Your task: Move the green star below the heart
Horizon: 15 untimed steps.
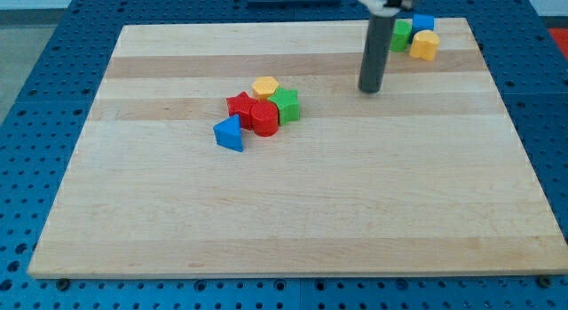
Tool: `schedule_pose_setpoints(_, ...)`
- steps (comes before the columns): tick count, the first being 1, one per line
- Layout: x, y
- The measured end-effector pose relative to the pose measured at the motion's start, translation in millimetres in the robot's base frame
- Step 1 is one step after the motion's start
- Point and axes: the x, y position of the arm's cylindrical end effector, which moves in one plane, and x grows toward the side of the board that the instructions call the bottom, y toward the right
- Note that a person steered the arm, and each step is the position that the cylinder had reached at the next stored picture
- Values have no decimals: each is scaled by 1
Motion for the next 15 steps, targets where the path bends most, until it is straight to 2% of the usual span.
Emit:
schedule_pose_setpoints(2,64,-104)
schedule_pose_setpoints(3,65,-155)
schedule_pose_setpoints(4,56,-163)
schedule_pose_setpoints(6,40,-141)
schedule_pose_setpoints(8,6,-95)
schedule_pose_setpoints(10,-24,-77)
schedule_pose_setpoints(15,-49,33)
